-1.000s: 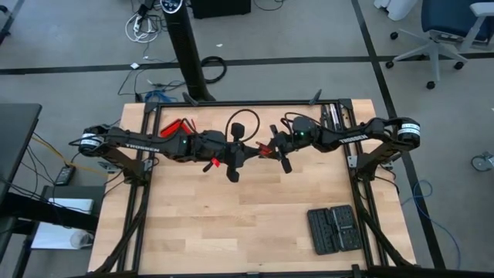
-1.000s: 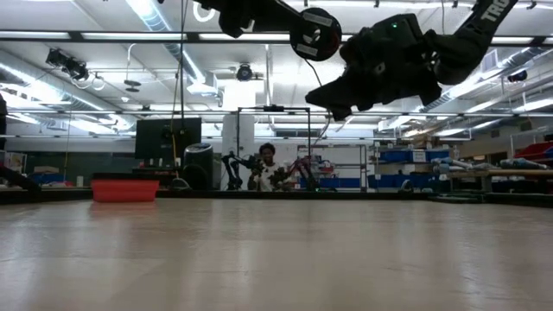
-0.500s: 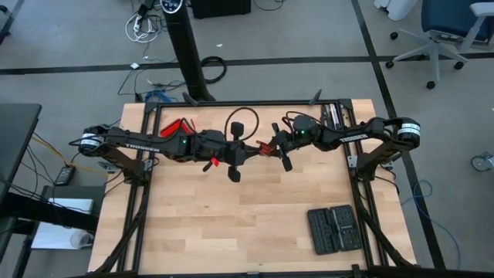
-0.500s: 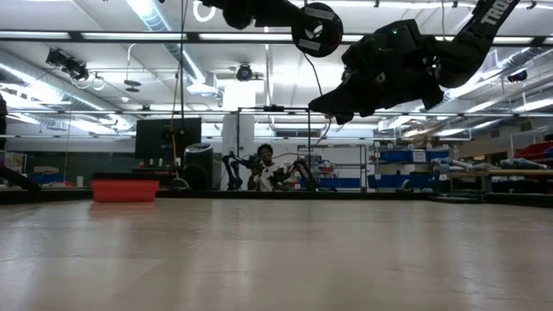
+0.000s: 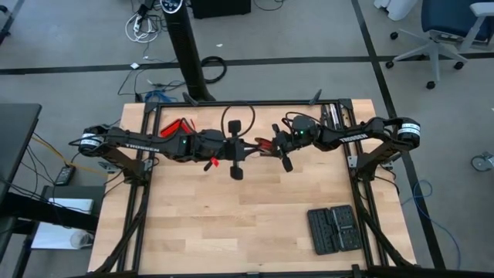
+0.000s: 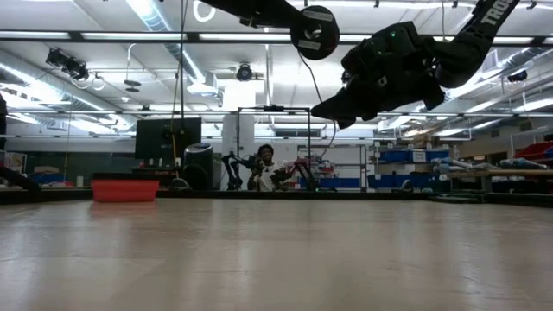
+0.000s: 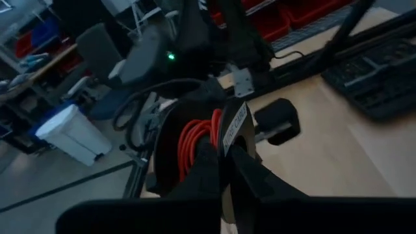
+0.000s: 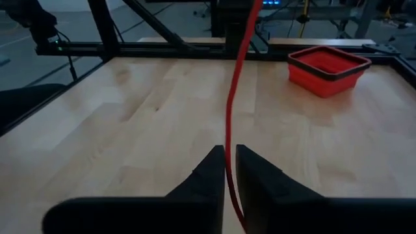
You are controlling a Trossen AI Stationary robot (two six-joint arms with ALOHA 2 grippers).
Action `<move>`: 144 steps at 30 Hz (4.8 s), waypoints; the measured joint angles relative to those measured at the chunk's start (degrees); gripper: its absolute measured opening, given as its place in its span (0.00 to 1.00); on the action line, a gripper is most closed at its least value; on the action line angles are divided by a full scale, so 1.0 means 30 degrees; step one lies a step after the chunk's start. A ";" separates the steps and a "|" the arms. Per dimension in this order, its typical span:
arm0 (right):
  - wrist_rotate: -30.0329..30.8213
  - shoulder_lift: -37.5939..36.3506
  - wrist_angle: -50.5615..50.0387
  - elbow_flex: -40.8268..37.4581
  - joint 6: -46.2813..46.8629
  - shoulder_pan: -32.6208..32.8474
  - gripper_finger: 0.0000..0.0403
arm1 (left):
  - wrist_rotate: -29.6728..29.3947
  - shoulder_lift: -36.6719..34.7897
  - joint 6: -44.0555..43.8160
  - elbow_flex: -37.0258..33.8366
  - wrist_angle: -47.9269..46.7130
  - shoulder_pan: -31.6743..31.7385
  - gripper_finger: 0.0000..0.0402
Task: Coil cords
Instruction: Coil the wire to the spool
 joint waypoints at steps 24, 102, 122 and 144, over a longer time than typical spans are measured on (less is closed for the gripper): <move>0.1408 -0.2400 -0.6168 0.0714 -0.1511 0.0126 0.00 | -0.3726 0.0000 -0.7415 0.0014 -0.3599 0.0066 0.03; -0.1765 -0.2113 -0.6433 0.4591 -0.1272 0.0260 0.20 | 0.9592 0.2018 0.0005 -0.4758 1.0806 0.1762 0.03; 0.0364 -0.2180 -0.8857 0.4642 0.3086 -0.1326 0.19 | 1.0001 0.2076 -0.1406 -0.4743 0.8123 0.1705 0.03; 0.3575 -0.2142 -0.7982 0.7206 0.9589 0.0000 0.18 | 0.7417 0.2076 -0.2395 -0.4743 0.7589 0.1621 0.03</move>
